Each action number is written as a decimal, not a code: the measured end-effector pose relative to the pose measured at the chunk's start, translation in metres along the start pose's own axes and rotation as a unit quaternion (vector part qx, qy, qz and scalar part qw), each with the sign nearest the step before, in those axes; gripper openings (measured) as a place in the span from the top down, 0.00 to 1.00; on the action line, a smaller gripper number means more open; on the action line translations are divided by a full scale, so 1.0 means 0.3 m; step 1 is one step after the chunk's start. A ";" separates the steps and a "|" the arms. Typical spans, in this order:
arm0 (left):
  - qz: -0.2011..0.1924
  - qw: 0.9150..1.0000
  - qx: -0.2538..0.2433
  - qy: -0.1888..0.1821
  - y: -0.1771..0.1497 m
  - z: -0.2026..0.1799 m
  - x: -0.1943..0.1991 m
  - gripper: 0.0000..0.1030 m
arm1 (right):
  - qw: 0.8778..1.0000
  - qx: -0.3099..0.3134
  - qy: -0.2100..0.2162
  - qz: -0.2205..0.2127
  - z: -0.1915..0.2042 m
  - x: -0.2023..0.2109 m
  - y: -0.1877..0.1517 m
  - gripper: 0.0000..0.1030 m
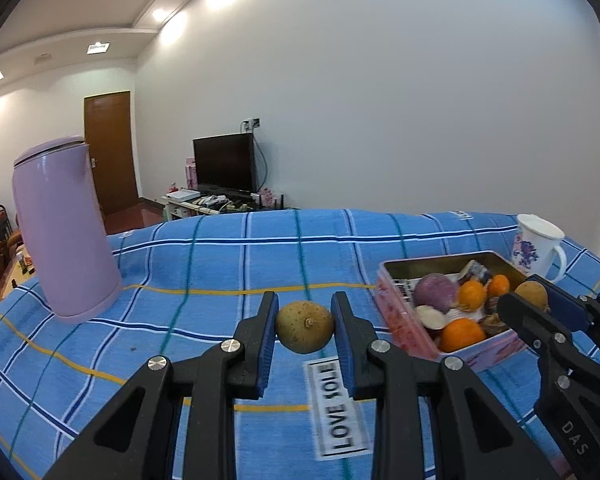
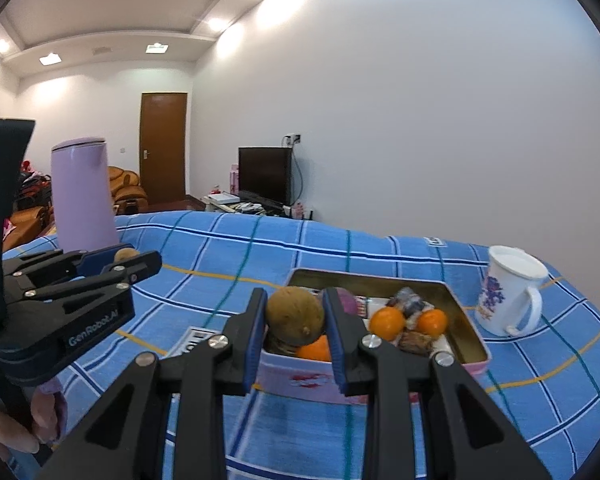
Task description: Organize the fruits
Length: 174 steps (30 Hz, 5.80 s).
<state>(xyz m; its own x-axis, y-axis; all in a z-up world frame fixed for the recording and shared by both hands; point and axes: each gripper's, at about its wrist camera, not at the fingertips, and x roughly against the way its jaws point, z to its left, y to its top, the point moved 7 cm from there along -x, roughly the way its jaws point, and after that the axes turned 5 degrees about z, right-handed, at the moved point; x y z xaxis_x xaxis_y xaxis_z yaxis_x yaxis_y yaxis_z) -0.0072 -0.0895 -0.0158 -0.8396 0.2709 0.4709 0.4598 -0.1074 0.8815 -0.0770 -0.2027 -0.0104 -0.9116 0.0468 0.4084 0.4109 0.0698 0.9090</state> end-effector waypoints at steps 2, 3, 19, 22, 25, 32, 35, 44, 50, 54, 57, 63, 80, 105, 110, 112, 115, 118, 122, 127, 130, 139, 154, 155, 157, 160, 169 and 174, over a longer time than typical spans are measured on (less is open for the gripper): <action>-0.001 1.000 -0.003 -0.006 0.004 -0.034 0.004 0.72 | 1.000 -0.007 -0.005 0.001 -0.034 0.006 -0.003 0.69; -0.002 1.000 -0.004 -0.009 0.005 -0.048 0.006 0.72 | 1.000 -0.011 -0.006 0.001 -0.049 0.010 -0.006 0.69; 0.006 0.998 -0.023 -0.062 0.018 -0.296 0.008 0.72 | 0.997 -0.051 -0.051 0.009 -0.294 0.067 -0.045 0.69; 0.007 0.997 -0.028 -0.072 0.018 -0.339 0.006 0.72 | 0.996 -0.061 -0.061 0.013 -0.346 0.078 -0.053 0.69; 0.013 0.996 -0.029 -0.084 0.019 -0.378 0.000 0.72 | 0.996 -0.060 -0.070 0.015 -0.373 0.080 -0.055 0.69; 0.023 0.994 -0.017 -0.107 0.059 -0.432 -0.028 0.72 | 0.995 -0.054 -0.086 0.024 -0.431 0.074 -0.041 0.69; 0.021 0.993 -0.017 -0.112 0.089 -0.464 -0.042 0.72 | 0.994 -0.057 -0.094 0.019 -0.476 0.074 0.000 0.69; 0.009 0.995 -0.020 -0.094 0.138 -0.481 -0.115 0.72 | 0.992 -0.093 -0.078 0.015 -0.581 0.041 0.052 0.69; 0.009 0.995 -0.023 -0.095 0.110 -0.467 -0.138 0.72 | 0.983 -0.173 -0.010 0.061 -0.710 0.075 -0.041 0.54; 0.023 0.995 -0.021 -0.099 0.092 -0.474 -0.161 0.72 | 0.974 -0.167 0.056 0.144 -0.645 0.061 -0.161 0.44; 0.018 0.995 -0.020 -0.099 0.094 -0.473 -0.151 0.72 | 0.970 -0.119 0.041 0.209 -0.577 0.026 -0.238 0.45; 0.014 0.995 -0.019 -0.097 0.094 -0.459 -0.139 0.72 | 0.957 -0.081 0.048 0.275 -0.510 -0.015 -0.319 0.62; 0.022 0.997 -0.017 -0.079 0.141 -0.472 -0.187 0.72 | 0.985 -0.095 0.009 0.147 -0.515 -0.045 0.011 0.71; 0.089 0.995 -0.014 -0.048 0.064 -0.448 -0.346 0.72 | 0.984 -0.131 0.035 0.114 -0.446 -0.207 -0.039 0.46; 0.087 0.995 -0.014 -0.051 0.067 -0.446 -0.341 0.72 | 0.979 -0.187 0.046 0.071 -0.507 -0.151 -0.024 0.24; 0.083 0.995 -0.015 -0.052 0.069 -0.450 -0.337 0.72 | 0.979 -0.196 0.036 0.047 -0.521 -0.117 -0.013 0.21; 0.079 0.995 -0.017 -0.051 0.069 -0.452 -0.332 0.72 | 0.981 -0.191 0.010 0.022 -0.527 -0.079 0.001 0.11; 0.081 0.995 -0.018 -0.051 0.068 -0.453 -0.335 0.72 | 0.983 -0.185 -0.012 -0.003 -0.526 -0.046 0.017 0.03; 0.072 0.996 -0.021 -0.046 0.068 -0.458 -0.320 0.72 | 0.982 -0.184 -0.038 -0.026 -0.534 -0.017 0.030 0.00; 0.058 0.997 -0.021 -0.053 0.071 -0.467 -0.291 0.49 | 0.979 -0.192 -0.047 -0.048 -0.550 0.011 0.037 0.00; 0.020 0.999 -0.018 -0.038 0.085 -0.459 -0.244 0.17 | 0.981 -0.174 -0.062 -0.067 -0.540 0.027 0.041 0.00; -0.017 0.999 -0.030 -0.018 0.094 -0.457 -0.187 0.14 | 0.979 -0.133 -0.092 -0.127 -0.517 0.096 0.074 0.00; -0.051 0.998 -0.034 0.012 0.077 -0.426 -0.093 0.09 | 0.971 -0.115 -0.114 -0.175 -0.494 0.202 0.077 0.00; -0.050 0.998 -0.033 0.012 0.073 -0.422 -0.086 0.09 | 0.972 -0.112 -0.114 -0.175 -0.487 0.209 0.075 0.00; -0.049 0.998 -0.032 0.010 0.063 -0.416 -0.071 0.09 | 0.972 -0.104 -0.114 -0.177 -0.467 0.230 0.068 0.00; -0.050 0.998 -0.030 0.010 0.048 -0.410 -0.040 0.09 | 0.972 -0.087 -0.119 -0.184 -0.435 0.257 0.063 0.00; -0.063 0.997 -0.034 0.012 0.012 -0.407 0.057 0.09 | 0.973 -0.044 -0.126 -0.186 -0.351 0.311 0.037 0.00; -0.072 0.997 -0.031 0.014 -0.001 -0.404 0.098 0.09 | 0.961 -0.044 -0.151 -0.229 -0.348 0.384 0.018 0.00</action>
<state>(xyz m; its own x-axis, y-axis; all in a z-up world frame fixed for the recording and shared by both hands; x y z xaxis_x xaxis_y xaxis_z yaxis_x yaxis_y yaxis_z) -0.0671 -0.1974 0.0019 -0.9036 0.2609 0.3399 0.3164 -0.1288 0.9399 -0.1811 -0.3009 0.0502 -0.9455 0.3186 -0.0668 -0.0475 0.0680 0.9966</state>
